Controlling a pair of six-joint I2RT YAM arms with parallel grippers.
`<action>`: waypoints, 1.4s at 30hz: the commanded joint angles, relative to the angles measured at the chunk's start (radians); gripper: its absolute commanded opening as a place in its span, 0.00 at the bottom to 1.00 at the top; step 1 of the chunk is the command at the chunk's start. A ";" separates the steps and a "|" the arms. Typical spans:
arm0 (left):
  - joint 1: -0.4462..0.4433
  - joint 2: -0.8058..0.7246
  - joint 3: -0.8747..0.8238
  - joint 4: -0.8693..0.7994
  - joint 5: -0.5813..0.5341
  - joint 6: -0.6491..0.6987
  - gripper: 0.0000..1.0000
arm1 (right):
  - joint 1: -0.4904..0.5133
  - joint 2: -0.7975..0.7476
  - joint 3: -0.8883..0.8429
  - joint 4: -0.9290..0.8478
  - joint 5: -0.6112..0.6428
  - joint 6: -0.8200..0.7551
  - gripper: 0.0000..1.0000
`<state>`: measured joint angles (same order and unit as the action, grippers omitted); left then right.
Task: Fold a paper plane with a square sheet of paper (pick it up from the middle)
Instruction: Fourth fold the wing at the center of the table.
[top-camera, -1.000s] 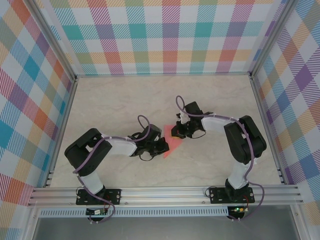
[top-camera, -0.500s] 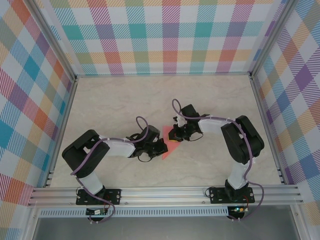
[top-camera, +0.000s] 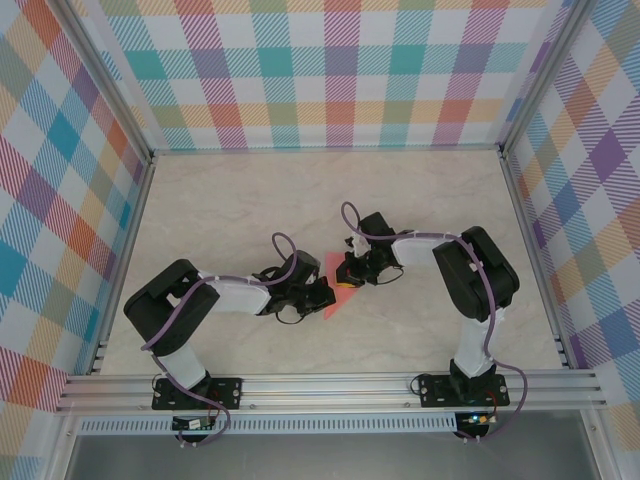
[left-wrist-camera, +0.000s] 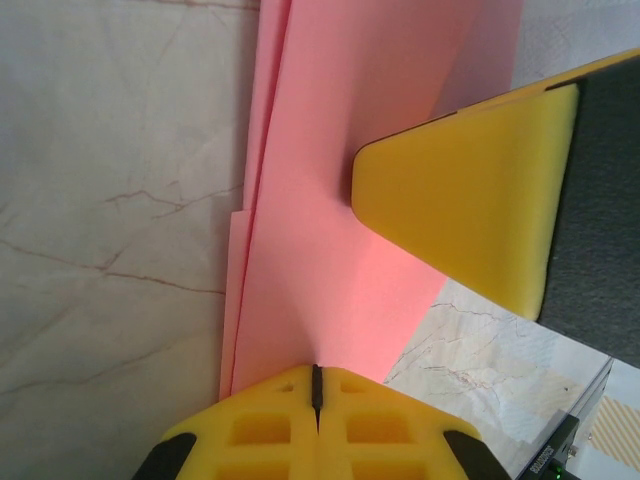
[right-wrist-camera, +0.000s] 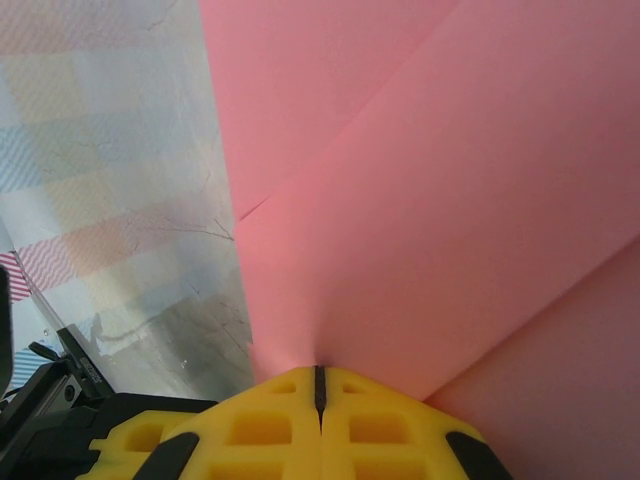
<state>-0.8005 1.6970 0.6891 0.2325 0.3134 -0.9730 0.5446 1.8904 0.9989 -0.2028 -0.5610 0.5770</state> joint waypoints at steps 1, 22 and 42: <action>0.005 0.001 -0.010 -0.071 0.009 0.000 0.00 | 0.006 0.025 0.022 -0.008 0.030 0.000 0.00; 0.012 -0.017 0.036 -0.184 -0.043 0.013 0.00 | 0.006 0.006 0.009 -0.004 0.029 -0.024 0.00; 0.014 -0.017 0.020 -0.197 -0.036 0.016 0.00 | 0.063 -0.019 -0.040 0.010 0.070 -0.059 0.00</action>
<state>-0.7959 1.6745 0.7280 0.0967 0.2935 -0.9722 0.6041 1.8381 0.9653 -0.1741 -0.5159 0.5377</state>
